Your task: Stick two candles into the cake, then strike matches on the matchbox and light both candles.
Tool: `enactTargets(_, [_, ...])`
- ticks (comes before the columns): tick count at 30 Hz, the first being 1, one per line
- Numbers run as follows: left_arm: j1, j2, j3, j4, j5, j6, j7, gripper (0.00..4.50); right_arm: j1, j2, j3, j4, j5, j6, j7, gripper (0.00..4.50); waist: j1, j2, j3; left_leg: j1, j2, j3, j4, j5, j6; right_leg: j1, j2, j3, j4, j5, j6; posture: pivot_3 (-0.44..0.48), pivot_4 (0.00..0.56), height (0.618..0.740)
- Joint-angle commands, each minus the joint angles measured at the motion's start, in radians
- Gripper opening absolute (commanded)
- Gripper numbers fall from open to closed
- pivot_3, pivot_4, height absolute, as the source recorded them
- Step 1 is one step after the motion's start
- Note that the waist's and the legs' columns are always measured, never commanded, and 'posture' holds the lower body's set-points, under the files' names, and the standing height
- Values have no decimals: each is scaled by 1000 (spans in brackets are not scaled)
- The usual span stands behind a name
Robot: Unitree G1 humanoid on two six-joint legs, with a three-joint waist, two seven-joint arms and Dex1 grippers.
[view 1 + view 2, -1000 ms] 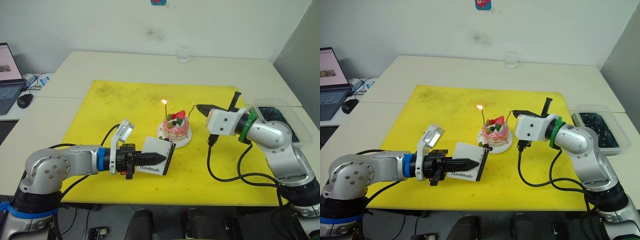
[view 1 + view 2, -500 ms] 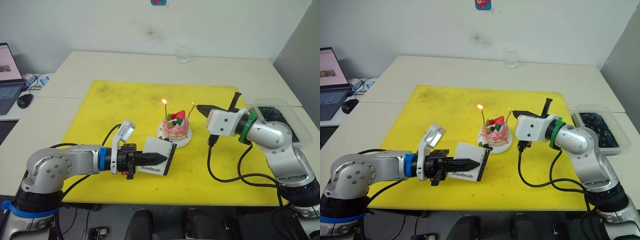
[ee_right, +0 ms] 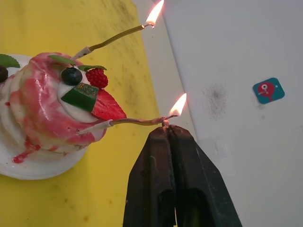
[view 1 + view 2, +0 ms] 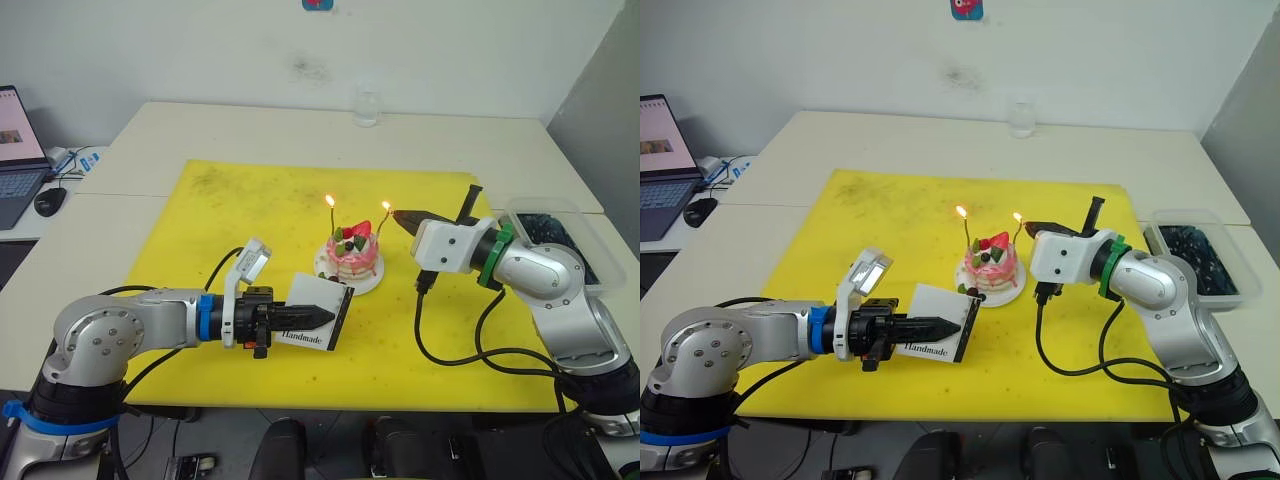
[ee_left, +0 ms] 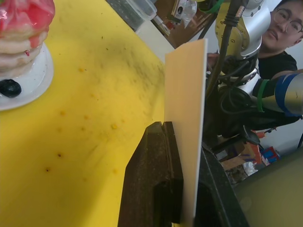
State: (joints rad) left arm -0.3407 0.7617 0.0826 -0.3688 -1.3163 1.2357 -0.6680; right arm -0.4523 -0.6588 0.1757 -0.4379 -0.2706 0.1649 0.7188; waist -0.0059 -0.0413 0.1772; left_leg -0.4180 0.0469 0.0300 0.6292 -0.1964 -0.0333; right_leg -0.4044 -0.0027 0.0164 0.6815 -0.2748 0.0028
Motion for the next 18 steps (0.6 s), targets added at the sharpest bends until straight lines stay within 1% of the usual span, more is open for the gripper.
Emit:
enactTargets(1, [-17,-1,6,-9,-6,-5,-16,0,-4,-8,-39,-45,4,0,-9,10,0,0,0,0,0,0,0,0,0,0,0,0,0,0,0,0,150,740])
enactTargets(18, [-27,-5,1,-2,-4,-4,-18,0,4,-13,-43,-47,5,9,-8,10,0,0,0,0,0,0,0,0,0,0,0,0,0,0,0,0,150,740])
